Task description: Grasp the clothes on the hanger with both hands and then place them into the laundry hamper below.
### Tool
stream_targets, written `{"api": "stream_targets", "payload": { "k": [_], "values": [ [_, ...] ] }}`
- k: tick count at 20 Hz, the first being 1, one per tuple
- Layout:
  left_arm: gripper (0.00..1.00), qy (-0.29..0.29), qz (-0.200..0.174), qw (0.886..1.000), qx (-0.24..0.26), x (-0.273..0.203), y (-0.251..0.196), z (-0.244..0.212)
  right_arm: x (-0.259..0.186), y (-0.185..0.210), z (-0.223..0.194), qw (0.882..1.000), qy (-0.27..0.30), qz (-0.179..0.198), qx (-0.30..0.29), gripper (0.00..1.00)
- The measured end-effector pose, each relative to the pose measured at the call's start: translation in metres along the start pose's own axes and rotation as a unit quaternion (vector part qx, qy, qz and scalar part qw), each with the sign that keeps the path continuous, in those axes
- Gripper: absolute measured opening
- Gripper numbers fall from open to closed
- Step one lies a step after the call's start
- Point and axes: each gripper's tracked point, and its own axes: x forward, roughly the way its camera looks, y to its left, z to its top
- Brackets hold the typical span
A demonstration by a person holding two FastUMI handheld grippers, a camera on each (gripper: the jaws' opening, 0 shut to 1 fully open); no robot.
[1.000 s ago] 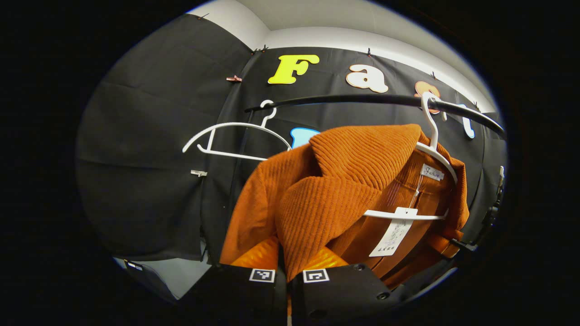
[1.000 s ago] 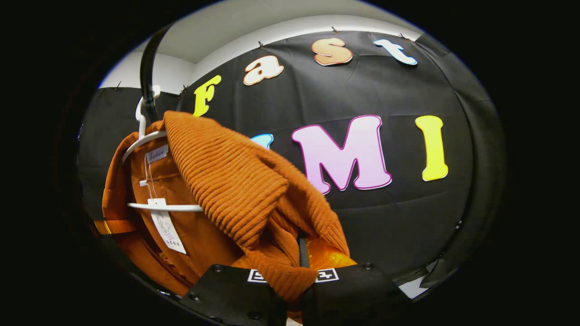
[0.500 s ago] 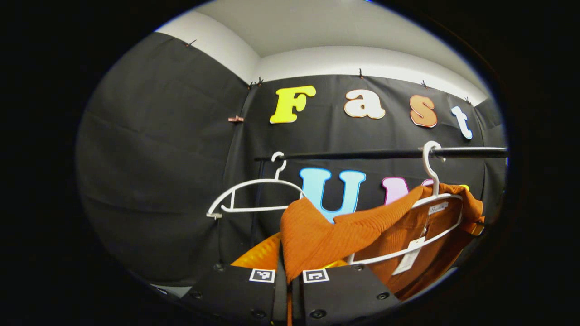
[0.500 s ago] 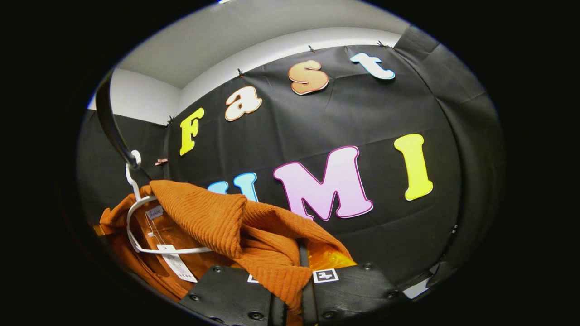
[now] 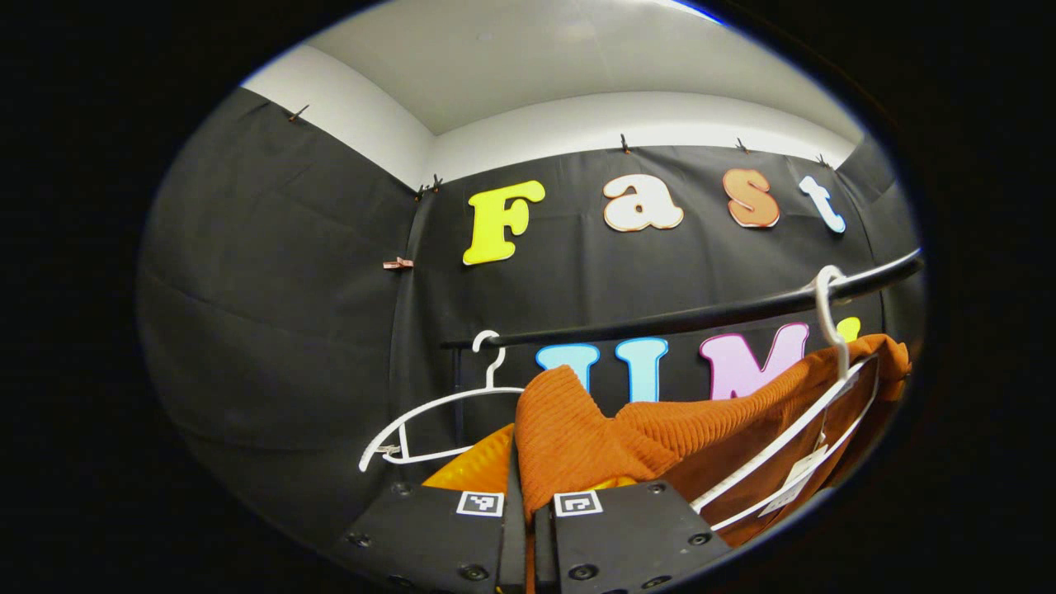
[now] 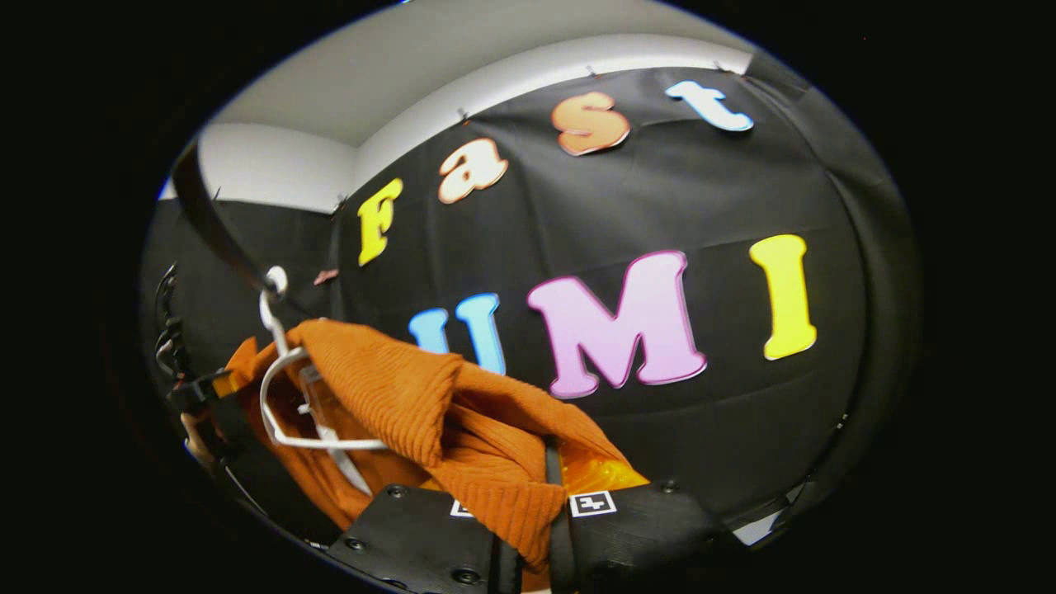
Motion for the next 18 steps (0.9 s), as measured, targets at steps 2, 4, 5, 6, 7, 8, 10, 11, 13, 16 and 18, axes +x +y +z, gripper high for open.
{"api": "stream_targets", "payload": {
  "k": [2, 4, 5, 6, 7, 8, 10, 11, 13, 16, 18],
  "values": [
    [0.09, 0.018, 0.006, 1.0, -0.007, 0.014, 0.005, -0.012, -0.005, 0.039, -0.017, 0.996, 0.028, 0.082, -0.005, 0.22],
    [0.08, 0.023, 0.005, 0.999, -0.028, 0.02, 0.009, -0.015, -0.016, 0.082, 0.007, 0.981, -0.01, 0.176, 0.074, 0.16],
    [0.07, 0.025, 0.003, 0.999, -0.034, 0.021, 0.011, -0.015, -0.021, 0.087, 0.024, 0.976, -0.035, 0.193, 0.096, 0.15],
    [0.08, 0.026, 0.001, 0.999, -0.035, 0.025, 0.013, -0.017, -0.025, 0.077, 0.044, 0.974, -0.061, 0.19, 0.102, 0.13],
    [0.08, 0.029, -0.001, 0.999, -0.029, 0.027, 0.014, -0.018, -0.024, 0.07, 0.058, 0.973, -0.084, 0.187, 0.106, 0.13],
    [0.08, 0.032, -0.004, 0.999, -0.022, 0.029, 0.013, -0.022, -0.02, 0.062, 0.067, 0.97, -0.106, 0.184, 0.122, 0.12],
    [0.09, 0.043, -0.027, 0.999, -0.015, 0.028, 0.008, -0.032, -0.007, 0.042, 0.082, 0.959, -0.136, 0.169, 0.184, 0.13],
    [0.1, 0.052, -0.047, 0.997, -0.017, 0.026, 0.005, -0.039, 0.001, 0.029, 0.086, 0.956, -0.146, 0.154, 0.203, 0.13],
    [0.08, 0.071, -0.099, 0.992, -0.035, 0.021, -0.01, -0.054, 0.02, -0.004, 0.086, 0.96, -0.148, 0.111, 0.208, 0.12],
    [0.1, 0.101, -0.15, 0.981, -0.066, 0.016, -0.022, -0.085, 0.037, -0.031, 0.057, 0.963, -0.116, 0.074, 0.23, 0.12],
    [0.08, 0.106, -0.155, 0.976, -0.111, 0.013, -0.02, -0.095, 0.035, -0.034, 0.058, 0.952, -0.127, 0.078, 0.267, 0.17]
  ]
}}
